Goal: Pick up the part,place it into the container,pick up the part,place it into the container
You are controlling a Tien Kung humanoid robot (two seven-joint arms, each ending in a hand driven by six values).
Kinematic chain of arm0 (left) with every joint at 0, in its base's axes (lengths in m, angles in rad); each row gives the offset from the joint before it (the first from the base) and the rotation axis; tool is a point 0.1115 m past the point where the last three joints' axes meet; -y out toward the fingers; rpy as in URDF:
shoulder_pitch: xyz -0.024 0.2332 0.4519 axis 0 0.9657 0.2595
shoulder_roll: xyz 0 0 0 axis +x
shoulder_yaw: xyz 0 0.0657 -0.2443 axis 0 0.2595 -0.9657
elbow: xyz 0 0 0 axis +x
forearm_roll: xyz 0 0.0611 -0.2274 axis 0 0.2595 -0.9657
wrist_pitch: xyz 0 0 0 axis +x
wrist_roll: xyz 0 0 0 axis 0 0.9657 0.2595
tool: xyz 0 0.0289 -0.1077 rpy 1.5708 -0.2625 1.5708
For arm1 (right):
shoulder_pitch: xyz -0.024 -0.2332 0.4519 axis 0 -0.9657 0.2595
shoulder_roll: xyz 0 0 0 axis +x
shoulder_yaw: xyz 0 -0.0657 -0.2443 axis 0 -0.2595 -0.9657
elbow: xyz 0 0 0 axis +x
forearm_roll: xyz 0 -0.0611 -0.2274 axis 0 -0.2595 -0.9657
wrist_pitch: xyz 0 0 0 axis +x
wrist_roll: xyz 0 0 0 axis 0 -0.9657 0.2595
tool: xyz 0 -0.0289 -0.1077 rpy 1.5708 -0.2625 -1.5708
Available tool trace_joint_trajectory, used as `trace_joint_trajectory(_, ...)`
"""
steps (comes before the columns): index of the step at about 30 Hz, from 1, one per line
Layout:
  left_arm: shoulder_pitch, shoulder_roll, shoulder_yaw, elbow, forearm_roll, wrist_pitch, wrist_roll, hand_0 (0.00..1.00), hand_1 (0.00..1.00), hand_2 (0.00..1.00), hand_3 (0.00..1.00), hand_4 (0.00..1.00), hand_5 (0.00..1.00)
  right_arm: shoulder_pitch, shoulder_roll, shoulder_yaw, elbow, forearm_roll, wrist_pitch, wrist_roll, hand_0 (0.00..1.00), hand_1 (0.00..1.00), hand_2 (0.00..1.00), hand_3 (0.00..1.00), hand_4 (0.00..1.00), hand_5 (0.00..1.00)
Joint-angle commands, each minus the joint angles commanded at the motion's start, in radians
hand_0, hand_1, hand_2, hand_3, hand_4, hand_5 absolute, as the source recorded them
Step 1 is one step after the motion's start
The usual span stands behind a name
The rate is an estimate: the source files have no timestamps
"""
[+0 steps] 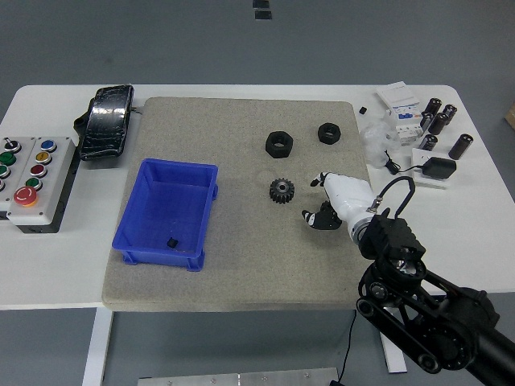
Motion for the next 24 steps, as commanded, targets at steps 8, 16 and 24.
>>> trace_joint_trajectory(8,-0.002,-0.003,0.001,0.0,0.002,-0.001,-0.001,0.619,0.519,0.544,0.636,0.614,0.374,-0.005,0.003,0.019,-0.002,0.0,0.005,0.0,0.247,0.528,0.767,0.745,0.787,0.335)
trace_joint_trajectory(16,-0.004,-0.004,0.0,0.0,0.001,-0.001,-0.003,0.619,0.519,0.544,0.636,0.613,0.373,-0.018,0.006,0.069,0.002,-0.011,0.007,0.0,0.246,0.526,0.762,0.743,0.787,0.337)
trace_joint_trajectory(24,-0.003,-0.006,0.002,0.0,0.0,-0.001,-0.004,0.619,0.519,0.544,0.636,0.615,0.375,-0.028,0.007,0.09,-0.017,-0.007,0.009,0.0,0.24,0.513,0.751,0.735,0.787,0.343)
